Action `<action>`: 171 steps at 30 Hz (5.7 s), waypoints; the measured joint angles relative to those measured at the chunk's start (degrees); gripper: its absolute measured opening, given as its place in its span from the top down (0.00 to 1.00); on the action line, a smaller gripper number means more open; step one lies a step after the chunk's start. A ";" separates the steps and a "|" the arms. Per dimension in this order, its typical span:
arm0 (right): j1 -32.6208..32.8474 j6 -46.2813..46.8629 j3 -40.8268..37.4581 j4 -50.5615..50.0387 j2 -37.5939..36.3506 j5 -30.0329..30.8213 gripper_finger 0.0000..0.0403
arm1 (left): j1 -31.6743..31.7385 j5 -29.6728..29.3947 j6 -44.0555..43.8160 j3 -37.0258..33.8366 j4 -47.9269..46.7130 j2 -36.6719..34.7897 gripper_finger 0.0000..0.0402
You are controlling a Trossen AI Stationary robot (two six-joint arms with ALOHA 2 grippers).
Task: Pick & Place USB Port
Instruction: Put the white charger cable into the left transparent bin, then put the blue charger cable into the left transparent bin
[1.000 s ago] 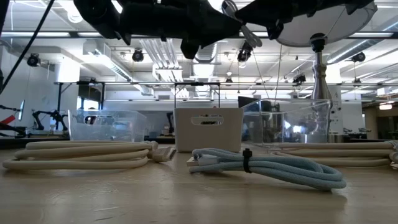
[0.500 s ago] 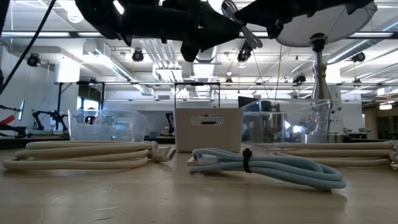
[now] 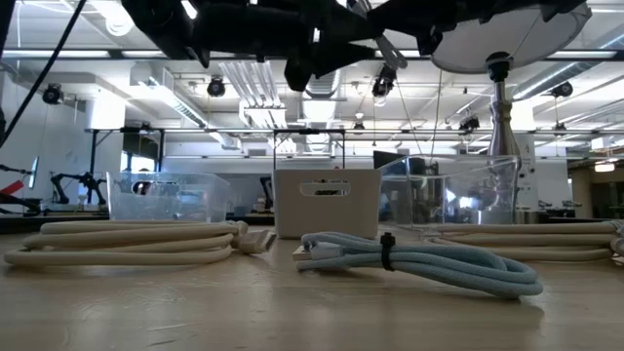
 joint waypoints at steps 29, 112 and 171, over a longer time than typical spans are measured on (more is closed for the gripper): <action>-0.01 -2.16 -0.11 3.24 3.02 -2.38 0.97 | -0.24 0.98 1.66 2.46 -1.80 3.30 0.93; 0.02 -4.43 7.67 -21.29 -1.87 -1.02 0.65 | 0.07 -10.95 -3.13 3.01 -54.54 -16.50 0.92; 0.56 -1.69 5.68 -21.32 -1.78 -4.77 0.69 | 17.14 -14.69 -10.54 1.89 -91.04 -14.60 0.65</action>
